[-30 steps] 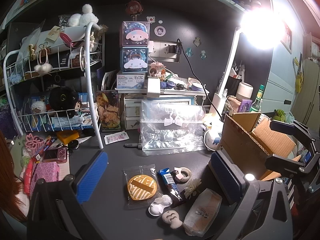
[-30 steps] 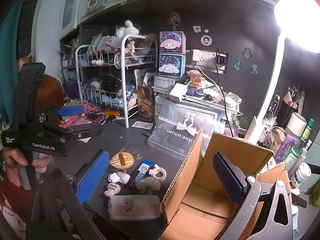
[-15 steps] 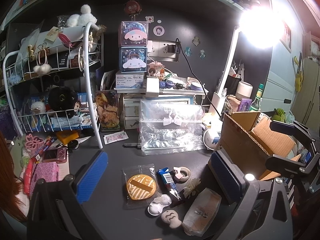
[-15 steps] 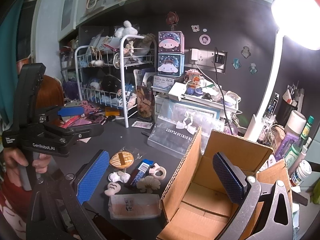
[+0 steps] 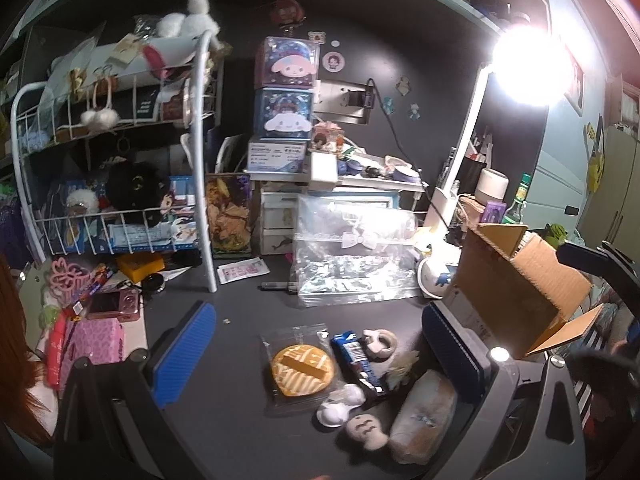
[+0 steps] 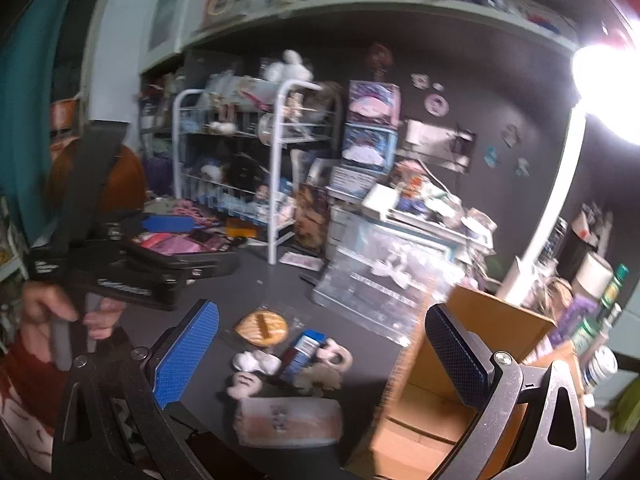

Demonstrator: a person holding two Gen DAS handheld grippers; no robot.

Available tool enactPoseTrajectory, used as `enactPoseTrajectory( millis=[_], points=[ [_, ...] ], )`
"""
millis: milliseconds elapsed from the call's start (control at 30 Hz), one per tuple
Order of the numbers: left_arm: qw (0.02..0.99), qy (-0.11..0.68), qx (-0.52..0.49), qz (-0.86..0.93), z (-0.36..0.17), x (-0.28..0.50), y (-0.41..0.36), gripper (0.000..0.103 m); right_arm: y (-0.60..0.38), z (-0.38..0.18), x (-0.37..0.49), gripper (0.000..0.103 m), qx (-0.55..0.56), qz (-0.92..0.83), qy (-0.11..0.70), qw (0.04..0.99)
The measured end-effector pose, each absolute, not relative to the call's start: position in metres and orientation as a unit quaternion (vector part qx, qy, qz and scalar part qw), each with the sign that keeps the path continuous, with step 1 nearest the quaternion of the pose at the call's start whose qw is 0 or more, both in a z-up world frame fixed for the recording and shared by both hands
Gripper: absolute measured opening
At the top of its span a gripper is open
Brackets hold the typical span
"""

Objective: Organize objects
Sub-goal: 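Move the right gripper down to the small white figurine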

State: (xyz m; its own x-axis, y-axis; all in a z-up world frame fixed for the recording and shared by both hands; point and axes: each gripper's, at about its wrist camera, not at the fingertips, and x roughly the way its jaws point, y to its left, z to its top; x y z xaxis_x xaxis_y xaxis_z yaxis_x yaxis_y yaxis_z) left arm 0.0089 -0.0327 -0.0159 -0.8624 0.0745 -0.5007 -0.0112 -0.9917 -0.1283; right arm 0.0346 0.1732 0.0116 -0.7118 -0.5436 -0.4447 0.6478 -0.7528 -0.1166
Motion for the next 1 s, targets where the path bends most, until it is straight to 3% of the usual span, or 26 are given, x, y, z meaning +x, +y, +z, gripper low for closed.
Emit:
enactPoseTrajectory(
  millis=[167,367,433,500,867,1000],
  points=[
    [0.013,-0.058,-0.281,0.958,-0.035,0.004,-0.059,0.103,0.141,-0.002,0.051,0.103,0.183,-0.903,0.143,0.362],
    [0.011,-0.057,-0.309,0.949,-0.068,0.003,-0.084,0.102,0.103,-0.055,0.046,0.082,0.258,-0.872,0.149,0.39],
    [0.018,-0.058,-0.315,0.947,-0.077,0.003,-0.089,0.102,0.095,-0.082,0.038,0.064,0.3,-0.859,0.149,0.388],
    [0.029,-0.062,-0.319,0.945,-0.084,0.004,-0.092,0.102,0.092,-0.1,0.03,0.054,0.333,-0.849,0.147,0.383],
    [0.046,-0.058,-0.33,0.941,-0.098,0.003,-0.094,0.102,0.075,-0.147,-0.003,0.036,0.433,-0.818,0.186,0.33],
    [0.066,-0.056,-0.338,0.937,-0.099,0.003,-0.093,0.102,0.07,-0.152,-0.011,0.023,0.456,-0.8,0.197,0.336]
  ],
)
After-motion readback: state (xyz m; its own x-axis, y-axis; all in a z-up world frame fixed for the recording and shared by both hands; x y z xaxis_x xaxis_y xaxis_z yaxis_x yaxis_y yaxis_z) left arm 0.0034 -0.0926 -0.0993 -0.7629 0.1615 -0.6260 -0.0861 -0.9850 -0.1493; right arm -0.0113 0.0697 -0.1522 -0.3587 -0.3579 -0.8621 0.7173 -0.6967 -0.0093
